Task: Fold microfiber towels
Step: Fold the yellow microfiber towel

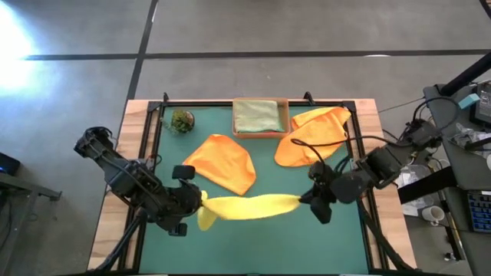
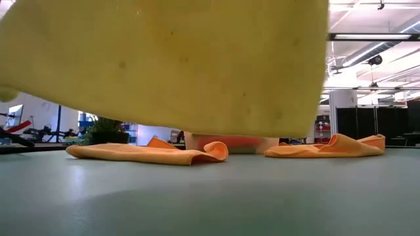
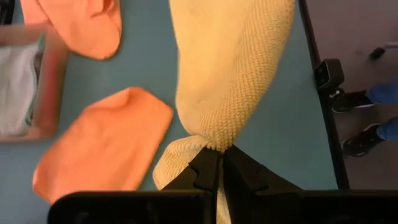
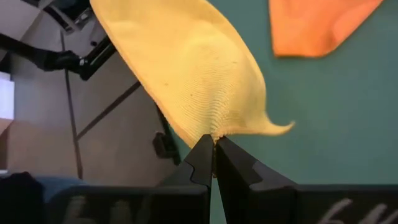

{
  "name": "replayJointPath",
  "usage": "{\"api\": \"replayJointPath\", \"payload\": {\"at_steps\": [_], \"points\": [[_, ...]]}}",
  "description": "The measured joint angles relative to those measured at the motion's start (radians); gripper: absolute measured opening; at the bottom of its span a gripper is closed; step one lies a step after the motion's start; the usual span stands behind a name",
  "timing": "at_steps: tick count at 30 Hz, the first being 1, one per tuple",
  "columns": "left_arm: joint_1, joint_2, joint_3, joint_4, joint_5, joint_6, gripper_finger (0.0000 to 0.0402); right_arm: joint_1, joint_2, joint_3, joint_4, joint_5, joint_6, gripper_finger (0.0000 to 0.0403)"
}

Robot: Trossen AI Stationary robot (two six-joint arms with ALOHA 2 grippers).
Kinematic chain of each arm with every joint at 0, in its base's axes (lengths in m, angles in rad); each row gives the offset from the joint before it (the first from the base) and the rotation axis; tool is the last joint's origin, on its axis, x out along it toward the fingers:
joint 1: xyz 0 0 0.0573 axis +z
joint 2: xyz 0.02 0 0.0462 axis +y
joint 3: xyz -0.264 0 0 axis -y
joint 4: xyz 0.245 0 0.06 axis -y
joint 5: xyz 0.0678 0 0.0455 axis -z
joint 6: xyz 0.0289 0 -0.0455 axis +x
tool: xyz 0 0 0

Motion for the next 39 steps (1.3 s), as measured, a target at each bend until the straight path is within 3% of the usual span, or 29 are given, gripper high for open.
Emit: {"api": "replayJointPath", "payload": {"at_steps": [8, 18, 25, 30, 39], "points": [[-0.002, 0.033, 0.071, 0.004, 0.023, 0.046, 0.0000, 0.095, 0.025, 0.000, 0.017, -0.010, 0.109, 0.0008], [-0.004, 0.119, 0.112, 0.044, 0.368, -0.103, 0.0000, 0.214, 0.064, 0.000, 0.082, -0.006, 0.270, 0.0008], [-0.003, 0.161, 0.114, 0.052, 0.574, -0.275, 0.0000, 0.267, 0.084, 0.000, 0.197, -0.002, 0.290, 0.0008], [0.000, 0.175, 0.109, 0.049, 0.566, -0.314, 0.0000, 0.277, 0.084, 0.000, 0.179, 0.003, 0.275, 0.0008], [0.106, 0.200, -0.003, 0.034, 0.394, -0.060, 0.0000, 0.173, 0.169, -0.017, -0.233, 0.076, 0.393, 0.0008]]}}
